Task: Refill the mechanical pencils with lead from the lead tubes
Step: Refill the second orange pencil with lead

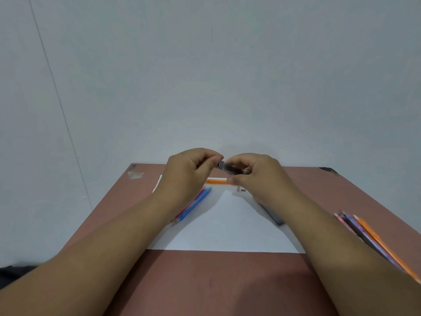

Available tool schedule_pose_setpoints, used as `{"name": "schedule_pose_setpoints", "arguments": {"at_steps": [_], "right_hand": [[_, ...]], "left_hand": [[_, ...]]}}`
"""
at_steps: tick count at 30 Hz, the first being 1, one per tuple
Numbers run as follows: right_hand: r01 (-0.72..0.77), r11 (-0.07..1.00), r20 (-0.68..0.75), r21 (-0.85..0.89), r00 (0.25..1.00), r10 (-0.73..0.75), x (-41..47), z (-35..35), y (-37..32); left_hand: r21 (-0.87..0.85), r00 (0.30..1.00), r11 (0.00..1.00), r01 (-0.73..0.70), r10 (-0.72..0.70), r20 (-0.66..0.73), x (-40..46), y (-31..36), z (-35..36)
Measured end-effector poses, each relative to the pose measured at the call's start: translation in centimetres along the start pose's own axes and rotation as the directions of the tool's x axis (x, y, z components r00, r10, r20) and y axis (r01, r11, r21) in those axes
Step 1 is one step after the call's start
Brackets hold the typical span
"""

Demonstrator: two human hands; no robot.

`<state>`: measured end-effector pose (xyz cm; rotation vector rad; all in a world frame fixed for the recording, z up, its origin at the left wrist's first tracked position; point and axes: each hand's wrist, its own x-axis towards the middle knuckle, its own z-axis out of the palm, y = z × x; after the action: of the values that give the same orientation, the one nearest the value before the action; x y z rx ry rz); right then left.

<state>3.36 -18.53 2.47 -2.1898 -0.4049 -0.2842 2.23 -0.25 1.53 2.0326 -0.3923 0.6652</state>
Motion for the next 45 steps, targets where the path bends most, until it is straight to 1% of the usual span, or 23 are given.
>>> {"name": "schedule_pose_setpoints", "arguments": {"at_steps": [2,4,5,6,7,9,10,12,14,17,21,22,25,26,28,29,33,36,37,40,43,45], "right_hand": [[0.000,1.000,-0.051,0.009,0.999,0.001,0.1,-0.2,0.1],[0.044,0.997,-0.122,-0.060,0.991,-0.051,0.0,-0.3,0.4],[0.088,0.987,-0.149,-0.135,0.983,-0.108,0.0,-0.3,0.5],[0.129,0.969,-0.163,-0.212,0.973,-0.166,0.0,-0.4,0.6],[0.164,0.948,-0.166,-0.274,0.963,-0.214,0.1,-0.4,0.7],[0.182,0.917,-0.130,-0.356,0.962,-0.241,0.4,-0.6,0.8],[0.184,0.901,-0.093,-0.392,0.967,-0.238,0.6,-0.5,0.9],[0.205,0.874,-0.051,-0.439,0.966,-0.252,1.0,-0.4,1.1],[0.211,0.869,-0.083,-0.447,0.958,-0.275,1.1,-0.4,1.5],[0.209,0.886,-0.118,-0.414,0.953,-0.280,1.0,-0.5,1.6],[0.240,0.902,-0.133,-0.360,0.943,-0.304,0.6,-0.4,1.0],[0.244,0.896,-0.120,-0.372,0.944,-0.307,0.6,-0.5,0.9],[0.248,0.814,0.005,-0.525,0.958,-0.288,1.1,-0.6,1.1],[0.241,0.827,0.009,-0.507,0.961,-0.275,1.1,-0.5,1.2],[0.233,0.876,-0.039,-0.423,0.961,-0.274,0.8,-0.3,1.1],[0.234,0.883,-0.066,-0.407,0.957,-0.284,0.7,-0.3,1.1],[0.226,0.878,-0.084,-0.423,0.955,-0.286,0.2,-0.5,0.7],[0.233,0.894,-0.115,-0.382,0.948,-0.296,0.4,-0.3,1.0],[0.251,0.889,-0.105,-0.382,0.944,-0.312,0.6,-0.3,1.2],[0.290,0.824,-0.017,-0.487,0.940,-0.341,1.3,-0.1,1.8],[0.254,0.872,-0.078,-0.418,0.947,-0.313,1.1,0.1,1.7],[0.246,0.877,-0.097,-0.413,0.946,-0.310,1.0,-0.1,1.6]], "left_hand": [[-0.086,0.995,0.991,0.103,-0.101,0.028,0.1,0.0,0.1],[-0.233,0.960,0.932,0.277,-0.257,0.112,0.3,0.2,0.3],[-0.330,0.926,0.866,0.374,-0.329,0.186,0.3,0.4,0.4],[-0.434,0.884,0.772,0.465,-0.382,0.269,0.3,0.6,0.5],[-0.521,0.842,0.661,0.540,-0.415,0.345,0.3,0.8,0.6],[-0.614,0.775,0.475,0.630,-0.437,0.457,0.3,1.0,0.7],[-0.629,0.747,0.409,0.661,-0.440,0.499,0.3,1.1,0.6],[-0.627,0.694,0.315,0.712,-0.449,0.563,0.3,1.2,0.5],[-0.610,0.654,0.263,0.747,-0.453,0.605,0.4,1.1,0.3],[-0.607,0.629,0.212,0.766,-0.441,0.640,0.4,1.0,0.2],[-0.617,0.616,0.179,0.766,-0.477,0.627,0.5,0.9,0.2],[-0.619,0.614,0.175,0.765,-0.485,0.622,0.5,0.9,0.2],[-0.620,0.605,0.152,0.770,-0.487,0.630,0.6,0.6,0.1],[-0.619,0.602,0.148,0.771,-0.487,0.633,0.6,0.6,0.1],[-0.616,0.598,0.148,0.774,-0.492,0.633,0.6,0.5,0.0],[-0.614,0.597,0.150,0.775,-0.491,0.634,0.7,0.4,0.0],[-0.612,0.596,0.147,0.777,-0.482,0.642,0.7,0.4,0.0],[-0.612,0.594,0.144,0.777,-0.489,0.639,0.7,0.5,0.0],[-0.611,0.594,0.144,0.778,-0.486,0.642,0.8,0.5,0.0],[-0.614,0.595,0.133,0.778,-0.469,0.653,0.8,0.4,0.0],[-0.615,0.594,0.136,0.777,-0.480,0.646,0.8,0.3,0.0],[-0.615,0.596,0.137,0.777,-0.475,0.647,0.8,0.2,0.0]]}}
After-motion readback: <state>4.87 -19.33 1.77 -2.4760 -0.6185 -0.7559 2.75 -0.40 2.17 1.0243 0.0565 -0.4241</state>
